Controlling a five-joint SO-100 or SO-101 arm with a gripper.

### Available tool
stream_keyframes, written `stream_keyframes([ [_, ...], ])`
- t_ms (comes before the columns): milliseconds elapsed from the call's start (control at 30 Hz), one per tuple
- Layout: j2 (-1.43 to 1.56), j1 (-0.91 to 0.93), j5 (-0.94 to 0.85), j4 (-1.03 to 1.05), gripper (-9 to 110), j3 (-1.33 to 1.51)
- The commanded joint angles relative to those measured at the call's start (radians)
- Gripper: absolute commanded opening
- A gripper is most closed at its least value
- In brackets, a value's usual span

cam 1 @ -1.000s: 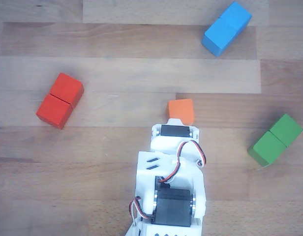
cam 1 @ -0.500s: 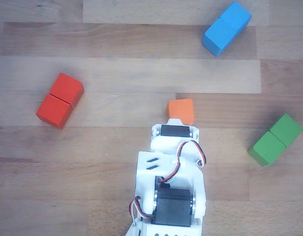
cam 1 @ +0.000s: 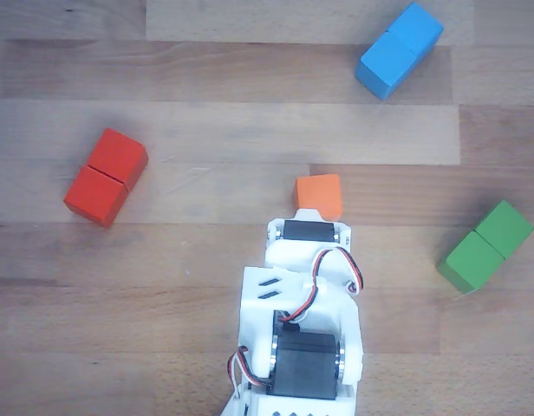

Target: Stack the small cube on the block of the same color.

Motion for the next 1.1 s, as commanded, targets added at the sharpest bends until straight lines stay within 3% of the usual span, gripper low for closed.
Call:
stream_keyframes([
  [0, 0.028, 0.005, 0.005, 0.0, 0, -0.012],
  [1067, -0.006, 0.014, 0.006, -0.003, 0, -0.028],
])
